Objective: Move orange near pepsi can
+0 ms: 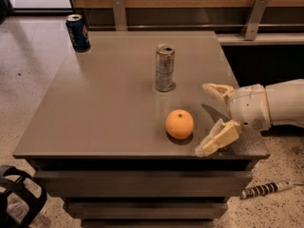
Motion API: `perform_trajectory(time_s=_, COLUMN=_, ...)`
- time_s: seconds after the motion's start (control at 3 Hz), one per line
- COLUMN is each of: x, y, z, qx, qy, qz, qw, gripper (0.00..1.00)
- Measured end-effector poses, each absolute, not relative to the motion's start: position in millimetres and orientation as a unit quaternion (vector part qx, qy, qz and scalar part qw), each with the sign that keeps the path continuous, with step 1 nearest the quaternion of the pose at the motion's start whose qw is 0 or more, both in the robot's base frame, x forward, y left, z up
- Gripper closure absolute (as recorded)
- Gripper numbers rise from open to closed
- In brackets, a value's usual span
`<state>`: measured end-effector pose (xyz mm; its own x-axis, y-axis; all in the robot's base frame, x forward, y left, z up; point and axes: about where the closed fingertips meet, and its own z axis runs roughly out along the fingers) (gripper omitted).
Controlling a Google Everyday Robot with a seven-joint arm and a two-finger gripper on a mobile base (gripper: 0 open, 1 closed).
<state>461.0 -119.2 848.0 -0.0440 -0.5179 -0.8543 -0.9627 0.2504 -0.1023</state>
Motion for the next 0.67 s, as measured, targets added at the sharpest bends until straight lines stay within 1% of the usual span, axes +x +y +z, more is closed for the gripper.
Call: perform_trajectory(time_s=0.67, x=460.0, y=-94.0, z=846.3, qx=-0.568, qy=0.656, qz=0.282, qw=0.410, gripper=0.00)
